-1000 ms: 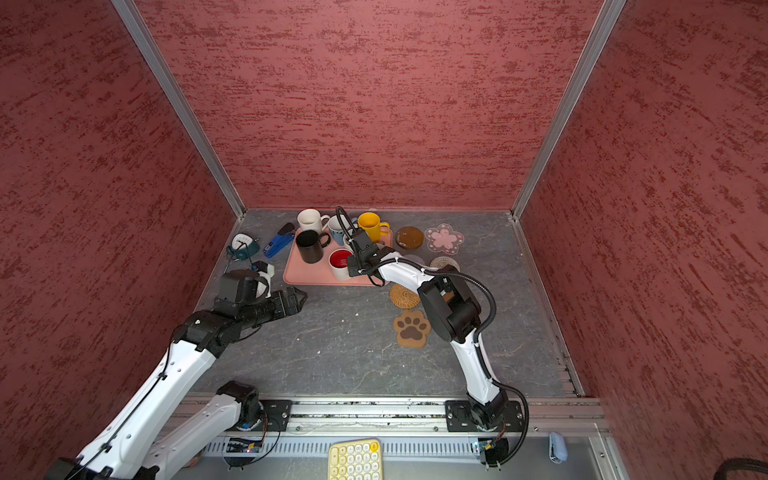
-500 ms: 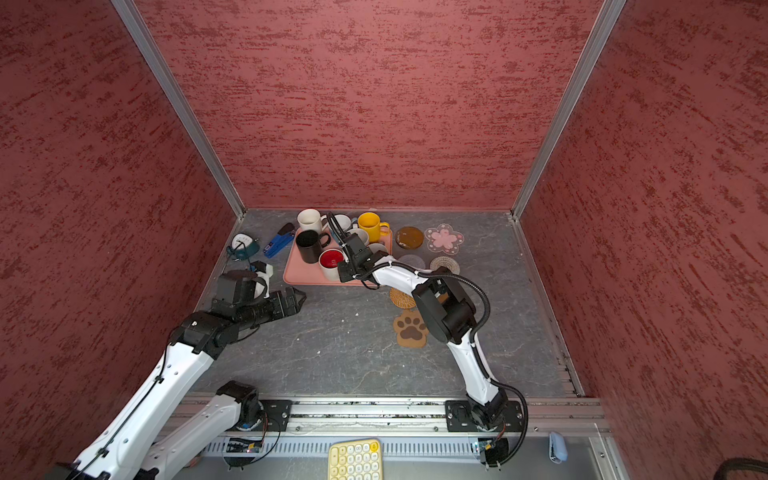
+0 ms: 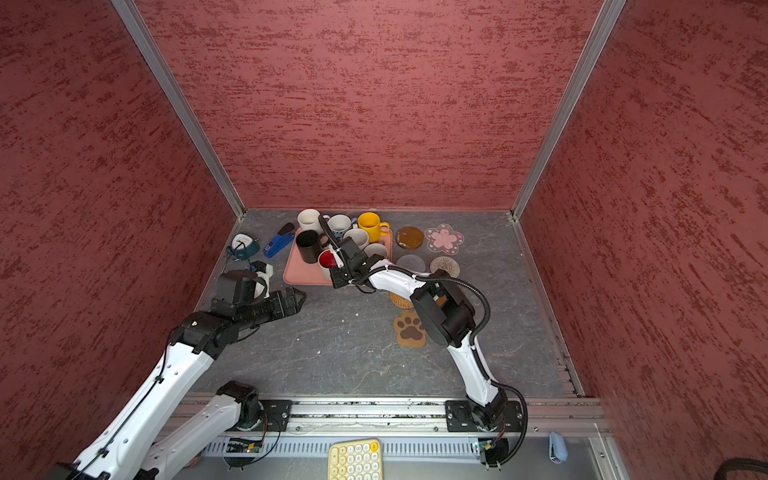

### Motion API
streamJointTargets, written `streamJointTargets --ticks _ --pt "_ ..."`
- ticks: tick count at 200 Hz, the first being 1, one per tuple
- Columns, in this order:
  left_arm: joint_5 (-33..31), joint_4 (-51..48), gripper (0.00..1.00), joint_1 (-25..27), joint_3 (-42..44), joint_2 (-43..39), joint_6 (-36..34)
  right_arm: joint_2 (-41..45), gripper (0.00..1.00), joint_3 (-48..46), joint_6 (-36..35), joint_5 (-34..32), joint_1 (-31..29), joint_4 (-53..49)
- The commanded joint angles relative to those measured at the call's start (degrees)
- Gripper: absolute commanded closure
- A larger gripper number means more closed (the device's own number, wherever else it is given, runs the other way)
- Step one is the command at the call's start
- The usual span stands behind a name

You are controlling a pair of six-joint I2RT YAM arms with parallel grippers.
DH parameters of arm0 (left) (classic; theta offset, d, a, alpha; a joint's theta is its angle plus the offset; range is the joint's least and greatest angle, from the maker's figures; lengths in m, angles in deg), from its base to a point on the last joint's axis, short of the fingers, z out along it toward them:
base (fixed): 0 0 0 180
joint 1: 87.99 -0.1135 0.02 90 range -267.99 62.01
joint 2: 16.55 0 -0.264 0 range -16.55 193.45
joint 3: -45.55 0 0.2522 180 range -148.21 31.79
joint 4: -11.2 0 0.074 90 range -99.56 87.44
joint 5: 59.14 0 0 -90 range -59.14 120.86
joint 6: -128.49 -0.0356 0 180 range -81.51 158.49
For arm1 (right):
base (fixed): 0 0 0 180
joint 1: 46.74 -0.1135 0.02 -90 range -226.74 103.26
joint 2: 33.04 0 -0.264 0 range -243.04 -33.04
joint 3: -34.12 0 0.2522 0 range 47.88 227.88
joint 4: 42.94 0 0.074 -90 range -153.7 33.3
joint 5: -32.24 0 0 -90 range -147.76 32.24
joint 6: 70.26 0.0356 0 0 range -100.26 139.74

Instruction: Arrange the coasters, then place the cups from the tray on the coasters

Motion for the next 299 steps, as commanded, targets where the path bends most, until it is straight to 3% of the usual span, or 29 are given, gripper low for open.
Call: streamJointTargets --ticks 1,75,149,299 --pt "0.55 0.43 0.0 -0.46 -1.52 0.59 -0.47 4.63 1.0 -1.73 0.82 0.82 2.34 1.15" --pt "0.55 0.99 0.0 -0.47 -1.6 1.43 -0.03 2.3 1.0 3.41 1.69 -3.69 4.29 -2.8" --pt "0.67 1.39 0.0 -0.41 -1.41 2.2 -0.21 -4.17 1.0 12.21 1.79 -4.62 4.95 -6.19" --pt "0.85 0.55 0.0 -0.46 -1.68 2.07 -0.21 -9.83 1.0 18.85 1.66 -6.0 6.09 -9.13"
